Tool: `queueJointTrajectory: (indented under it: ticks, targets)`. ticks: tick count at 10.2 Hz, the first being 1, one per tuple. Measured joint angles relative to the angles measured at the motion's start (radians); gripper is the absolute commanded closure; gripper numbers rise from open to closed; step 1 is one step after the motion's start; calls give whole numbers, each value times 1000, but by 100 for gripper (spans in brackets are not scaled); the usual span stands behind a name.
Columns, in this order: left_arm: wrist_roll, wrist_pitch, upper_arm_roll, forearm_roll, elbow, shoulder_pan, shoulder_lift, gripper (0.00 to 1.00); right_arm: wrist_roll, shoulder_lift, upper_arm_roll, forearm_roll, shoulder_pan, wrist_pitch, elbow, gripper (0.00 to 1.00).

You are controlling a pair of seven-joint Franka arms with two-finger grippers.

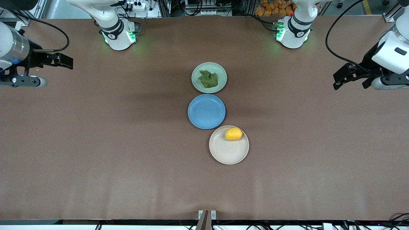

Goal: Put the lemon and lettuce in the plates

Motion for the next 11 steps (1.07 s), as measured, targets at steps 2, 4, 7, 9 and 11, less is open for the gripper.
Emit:
queueJointTrajectory:
  ticks: [2, 4, 7, 9, 11]
  targets:
    - [0, -4, -35, 0, 0, -1, 0, 0, 0, -2, 0, 14, -2, 59, -36, 0]
    - [-2, -5, -47, 0, 0, -1, 0, 0, 0, -13, -9, 39, -25, 93, -52, 0]
    - [-2, -9, -39, 0, 0, 11, 0, 0, 0, -43, -11, 49, -50, 152, -94, 0]
    - [-2, -28, -37, 0, 2, 13, 0, 0, 0, -104, -10, 50, -50, 210, -189, 0]
    - [-2, -60, -10, 0, 4, -23, -1, 0, 0, -140, -10, 50, -50, 229, -231, 0]
